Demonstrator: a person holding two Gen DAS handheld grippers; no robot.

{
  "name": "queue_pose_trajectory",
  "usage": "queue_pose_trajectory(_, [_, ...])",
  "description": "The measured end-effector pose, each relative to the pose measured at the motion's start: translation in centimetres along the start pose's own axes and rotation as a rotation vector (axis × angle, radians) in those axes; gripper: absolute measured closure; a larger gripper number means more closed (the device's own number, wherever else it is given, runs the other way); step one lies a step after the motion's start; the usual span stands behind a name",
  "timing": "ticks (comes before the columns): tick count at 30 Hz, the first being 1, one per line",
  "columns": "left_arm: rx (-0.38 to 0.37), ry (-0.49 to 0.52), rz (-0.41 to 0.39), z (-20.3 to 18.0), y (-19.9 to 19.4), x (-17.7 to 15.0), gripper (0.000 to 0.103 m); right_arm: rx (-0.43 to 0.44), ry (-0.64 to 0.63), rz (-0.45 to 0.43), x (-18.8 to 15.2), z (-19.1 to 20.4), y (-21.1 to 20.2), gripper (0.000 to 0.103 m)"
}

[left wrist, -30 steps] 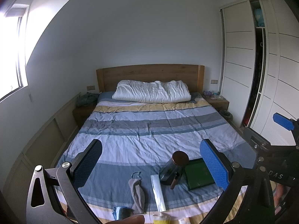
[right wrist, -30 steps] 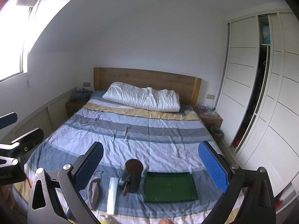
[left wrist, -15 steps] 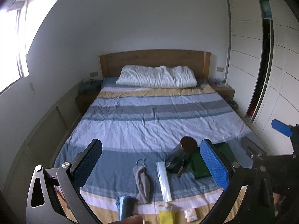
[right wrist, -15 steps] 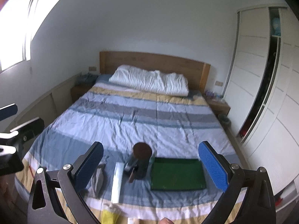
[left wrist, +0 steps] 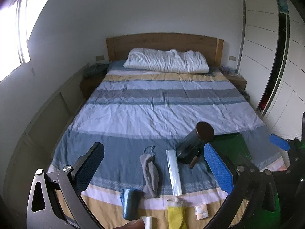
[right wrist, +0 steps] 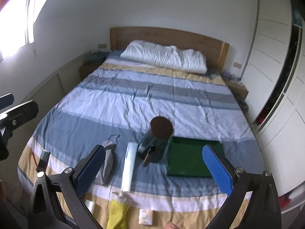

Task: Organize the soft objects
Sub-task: 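Move both grippers toward the items lying beside the green tray, then lower the left gripper over the grey fleece pouch while the right lowers over the clear tube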

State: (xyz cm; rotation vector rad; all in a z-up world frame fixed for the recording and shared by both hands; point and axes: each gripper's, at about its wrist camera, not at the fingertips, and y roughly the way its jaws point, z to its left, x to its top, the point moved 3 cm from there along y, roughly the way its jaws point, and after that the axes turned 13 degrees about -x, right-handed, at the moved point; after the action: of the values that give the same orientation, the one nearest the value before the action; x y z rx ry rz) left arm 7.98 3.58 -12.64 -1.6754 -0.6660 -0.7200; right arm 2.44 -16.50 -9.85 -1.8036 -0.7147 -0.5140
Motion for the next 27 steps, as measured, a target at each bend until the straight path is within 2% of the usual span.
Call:
queue_pose_trajectory(5, [0.023,-0.017,0.053,2.1,2.7,-1.2,0.001,0.014,-0.029,0.03,-0.9,2.4,3.5,0.0])
queue_pose_trajectory(16, [0.054,-0.072,0.151,6.6,10.7,-5.5,0.001,0.028,-0.085,0.148,-4.0,7.9,14.7,0.0])
queue_pose_trajectory(21, [0.021,-0.142,0.212,9.3,15.3,-7.9,0.001,0.019,-0.092,0.195,-6.3,10.0,20.9,0.0])
queue_pose_trajectory(26, [-0.055,-0.128,0.306,10.8,21.9,-11.5,0.001,0.017,-0.112,0.26,-9.1,12.4,27.4,0.0])
queue_pose_trajectory(27, [-0.047,-0.126,0.328,10.9,23.0,-12.1,0.001,0.018,-0.116,0.272,-9.5,12.7,28.5,0.0])
